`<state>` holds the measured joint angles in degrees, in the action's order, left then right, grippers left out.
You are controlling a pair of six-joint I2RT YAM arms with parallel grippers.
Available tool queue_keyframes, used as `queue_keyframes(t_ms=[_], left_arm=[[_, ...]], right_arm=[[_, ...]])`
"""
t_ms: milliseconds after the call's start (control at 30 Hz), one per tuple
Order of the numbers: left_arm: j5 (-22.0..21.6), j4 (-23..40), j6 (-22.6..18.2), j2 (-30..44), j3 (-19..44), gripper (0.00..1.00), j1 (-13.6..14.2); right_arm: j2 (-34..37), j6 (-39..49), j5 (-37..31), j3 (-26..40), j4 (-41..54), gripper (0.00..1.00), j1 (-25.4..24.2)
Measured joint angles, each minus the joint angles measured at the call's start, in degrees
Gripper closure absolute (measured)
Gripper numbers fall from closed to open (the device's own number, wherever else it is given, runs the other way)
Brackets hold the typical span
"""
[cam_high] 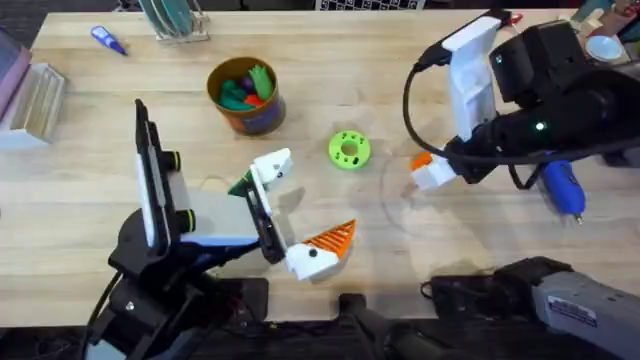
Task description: Pick up the gripper from the table and insert it into the empty holder that is missing its gripper. Then pick up a screw, insert it into the mounting hole, and use the screwdriver to tighten it. Finally, clean up the table by picking up the vegetable and placing it into the bucket.
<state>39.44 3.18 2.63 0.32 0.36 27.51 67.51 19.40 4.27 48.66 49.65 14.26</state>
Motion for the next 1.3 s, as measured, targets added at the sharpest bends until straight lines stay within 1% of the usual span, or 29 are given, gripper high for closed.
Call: queue_keyframes(t_ms=[33, 100, 133, 300, 467, 700, 1033, 1167, 1200, 1233, 1267, 1300], left_arm=[[0.00, 0.02, 0.00, -0.01, 0.01, 0.015, 0.00], [0.00, 0.02, 0.00, -0.02, 0.02, 0.015, 0.00], [0.00, 0.02, 0.00, -0.02, 0.00, 0.015, 0.00], [0.00, 0.02, 0.00, -0.02, 0.02, 0.015, 0.00], [0.00, 0.02, 0.00, -0.01, 0.02, 0.016, 0.00], [0.00, 0.02, 0.00, -0.01, 0.01, 0.014, 0.00], [0.00, 0.00, 0.00, 0.00, 0.01, 0.015, 0.00], [0.00, 0.02, 0.00, 0.00, 0.02, 0.015, 0.00], [0.00, 0.02, 0.00, 0.00, 0.02, 0.015, 0.00], [0.00, 0.02, 0.00, 0.00, 0.02, 0.015, 0.00], [0.00, 0.02, 0.00, 0.00, 0.02, 0.015, 0.00], [0.00, 0.02, 0.00, -0.01, 0.00, 0.015, 0.00]], right_arm=[[0.00, 0.07, -0.17, 0.00, 0.03, 0.239, 0.00], [0.00, 0.33, -0.44, 0.00, 0.00, 0.380, 0.00], [0.00, 0.35, -0.47, 0.00, -0.03, 0.412, 0.00], [0.02, 0.37, -0.93, 0.00, -0.13, 0.426, 0.00], [1.13, 0.37, -1.32, 0.04, -1.03, 0.499, 0.00], [1.92, 0.37, -1.49, 0.04, -1.62, 0.548, 0.00], [1.94, 0.37, -1.49, 0.04, -1.28, 0.556, 0.00], [1.94, 0.37, -1.49, 0.04, -1.22, 0.593, 0.00], [1.94, 0.39, -1.49, 0.04, -1.22, 0.628, 0.00], [1.92, 0.43, -1.62, 0.04, -1.27, 0.879, 0.00], [1.92, 0.38, -1.70, 0.04, -1.47, 0.958, 0.00], [1.92, 0.39, -1.76, 0.04, -1.65, 0.984, -0.02]])
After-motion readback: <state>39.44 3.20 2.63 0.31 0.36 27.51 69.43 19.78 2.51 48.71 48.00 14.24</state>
